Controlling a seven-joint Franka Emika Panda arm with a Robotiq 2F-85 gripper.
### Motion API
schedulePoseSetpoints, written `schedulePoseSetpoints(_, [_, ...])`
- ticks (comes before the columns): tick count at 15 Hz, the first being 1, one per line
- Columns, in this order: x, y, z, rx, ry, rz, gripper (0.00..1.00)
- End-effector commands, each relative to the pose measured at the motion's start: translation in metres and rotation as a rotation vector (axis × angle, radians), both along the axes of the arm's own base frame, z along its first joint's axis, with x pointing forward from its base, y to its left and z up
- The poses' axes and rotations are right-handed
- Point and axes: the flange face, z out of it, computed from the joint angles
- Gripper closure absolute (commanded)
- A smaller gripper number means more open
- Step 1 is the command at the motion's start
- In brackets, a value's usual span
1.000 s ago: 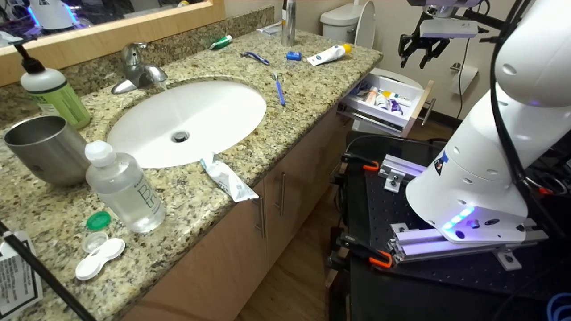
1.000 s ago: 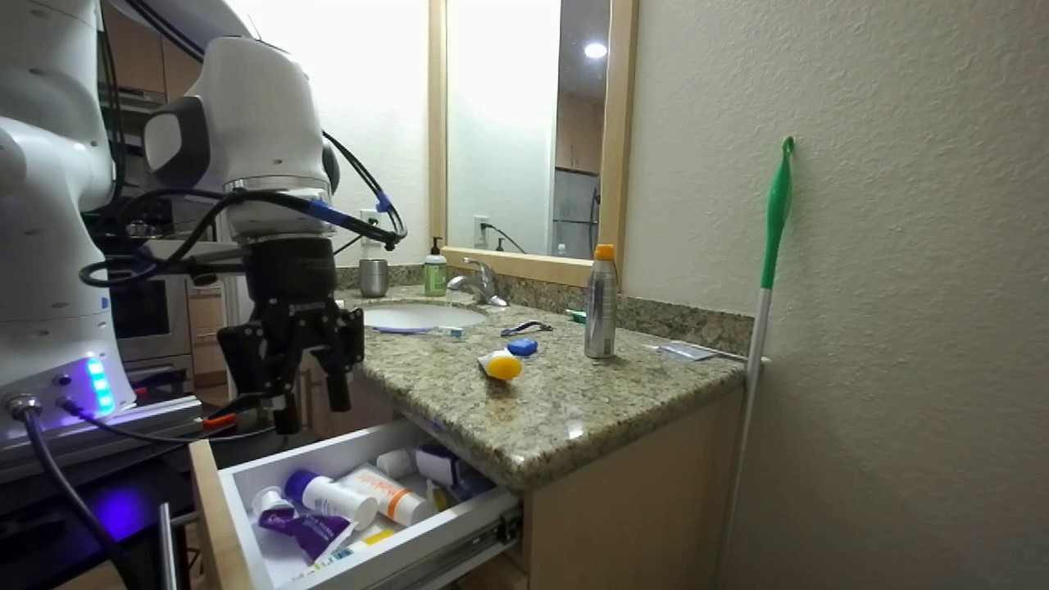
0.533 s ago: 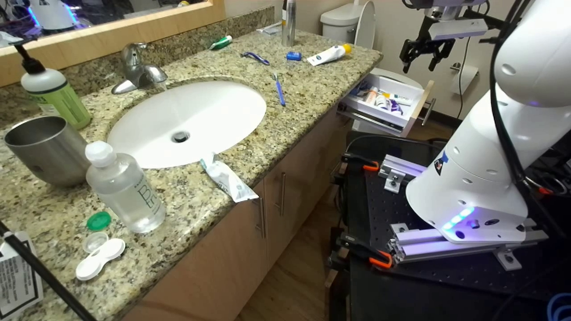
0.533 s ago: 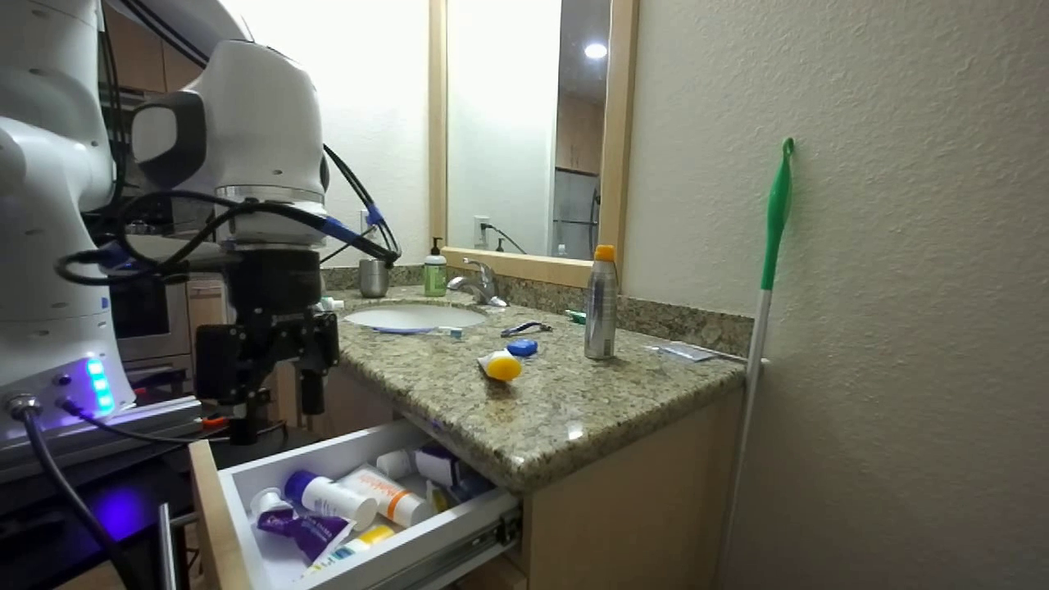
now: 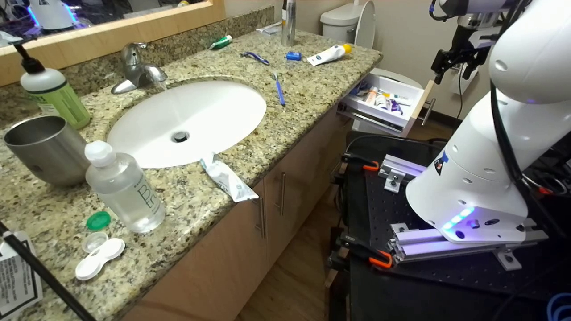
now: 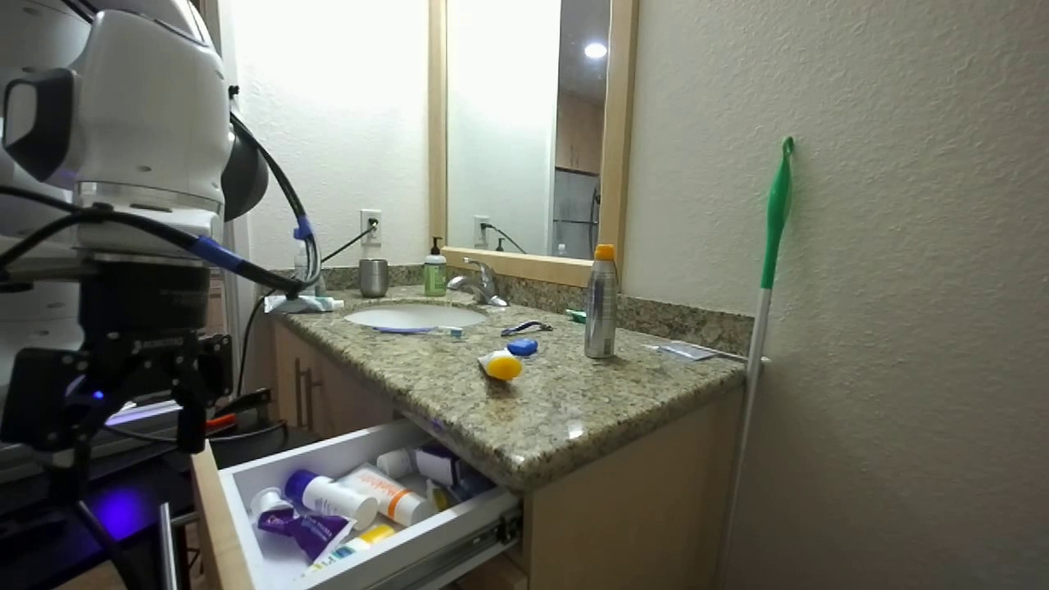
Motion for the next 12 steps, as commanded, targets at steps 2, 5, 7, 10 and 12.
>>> schedulePoseSetpoints(2, [0.002,0.000,0.001,-0.001,0.001,0.001,0.00])
schedulePoseSetpoints(5, [0.063,-0.007,-0.028,0.065,0.064,0.059,0.00])
schedulePoseSetpoints(7, [0.095,-0.009,-0.040,0.110,0.088,0.075,0.00])
schedulePoseSetpoints(10, [0.109,-0.002,-0.040,0.114,0.072,0.097,0.00])
schedulePoseSetpoints(12, [0.118,-0.002,-0.045,0.122,0.085,0.108,0.00])
